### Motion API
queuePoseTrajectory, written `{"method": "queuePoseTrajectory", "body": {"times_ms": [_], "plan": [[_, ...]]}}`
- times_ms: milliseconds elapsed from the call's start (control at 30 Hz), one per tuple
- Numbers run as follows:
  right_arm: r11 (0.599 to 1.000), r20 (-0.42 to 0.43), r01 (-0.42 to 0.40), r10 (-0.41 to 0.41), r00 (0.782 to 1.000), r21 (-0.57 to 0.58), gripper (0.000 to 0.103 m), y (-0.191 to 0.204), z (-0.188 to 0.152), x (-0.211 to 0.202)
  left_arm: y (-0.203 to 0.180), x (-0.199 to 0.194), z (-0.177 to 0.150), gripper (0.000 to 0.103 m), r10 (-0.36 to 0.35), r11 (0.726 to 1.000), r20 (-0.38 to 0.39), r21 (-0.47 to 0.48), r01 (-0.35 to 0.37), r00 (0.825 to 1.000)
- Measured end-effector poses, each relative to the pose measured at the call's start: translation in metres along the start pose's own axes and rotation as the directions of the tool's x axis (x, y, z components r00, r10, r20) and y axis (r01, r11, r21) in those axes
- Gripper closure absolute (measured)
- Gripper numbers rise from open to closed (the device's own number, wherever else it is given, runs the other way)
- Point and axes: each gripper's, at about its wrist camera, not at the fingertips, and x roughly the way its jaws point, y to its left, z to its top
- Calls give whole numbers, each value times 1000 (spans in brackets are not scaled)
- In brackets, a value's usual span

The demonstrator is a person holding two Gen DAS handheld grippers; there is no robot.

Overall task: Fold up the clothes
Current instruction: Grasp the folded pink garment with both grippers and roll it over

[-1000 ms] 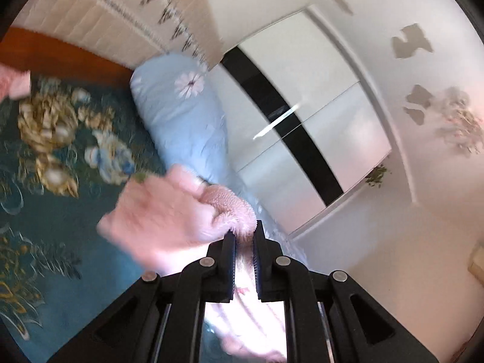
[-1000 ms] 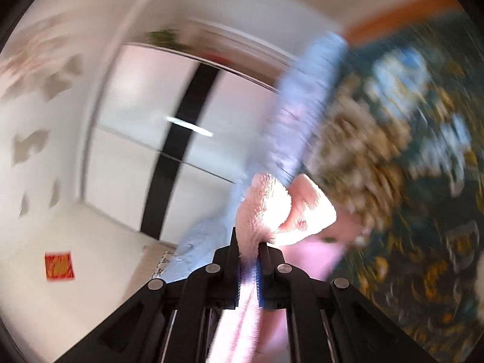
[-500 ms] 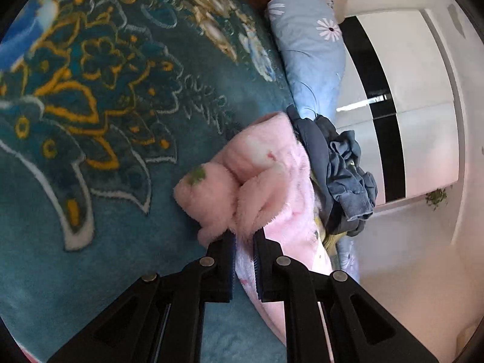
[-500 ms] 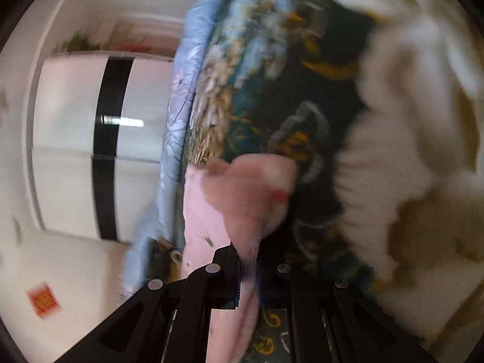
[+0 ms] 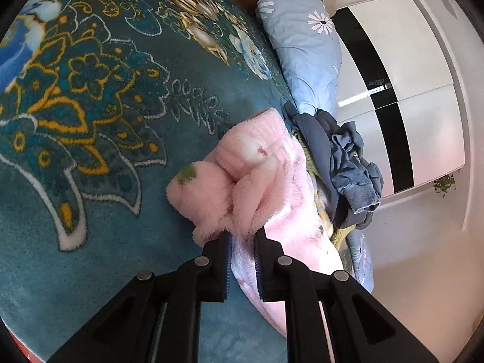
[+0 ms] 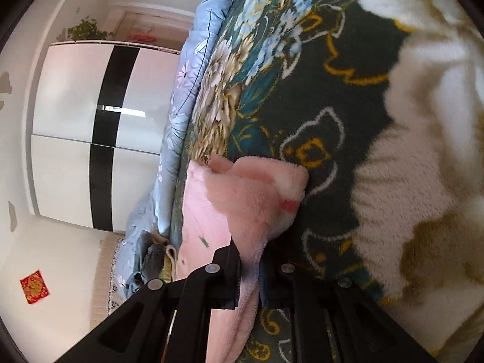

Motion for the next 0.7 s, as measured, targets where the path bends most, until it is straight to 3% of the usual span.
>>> {"method": "queuePoseTrajectory", "body": {"times_ms": [100, 233, 300, 333, 367, 500, 600, 700], "plan": [[1000, 10, -5, 5, 1000, 0, 89, -2, 5, -5, 1, -1, 1, 92, -5, 1000, -5, -5, 5, 1000], [999, 42, 15, -14, 999, -38, 76, 8, 10, -5, 3, -1, 1, 92, -6, 1000, -4, -17, 6, 1000], [998, 57, 29, -26, 998, -54, 76, 13, 11, -7, 2, -1, 1, 92, -4, 1000, -1, -24, 4, 1000], [997, 73, 31, -26, 997, -72, 76, 16, 11, -11, 2, -2, 1, 92, -2, 1000, 1, -25, 2, 1000], [994, 96, 28, -18, 995, -102, 90, 21, 10, -16, 1, -2, 0, 92, 1, 1000, 3, -24, -1, 1000], [960, 175, 65, -17, 984, -272, 92, 51, 4, -36, 0, -2, -1, 92, 7, 1000, 4, -24, -7, 1000], [969, 120, 187, -169, 978, -163, 92, 25, 8, -19, 3, 0, -2, 92, -6, 999, 1, -45, 6, 1000], [987, 88, 148, -142, 986, -65, 93, 9, 13, -18, 7, 0, -3, 92, -15, 998, -1, -59, 15, 1000]]}}
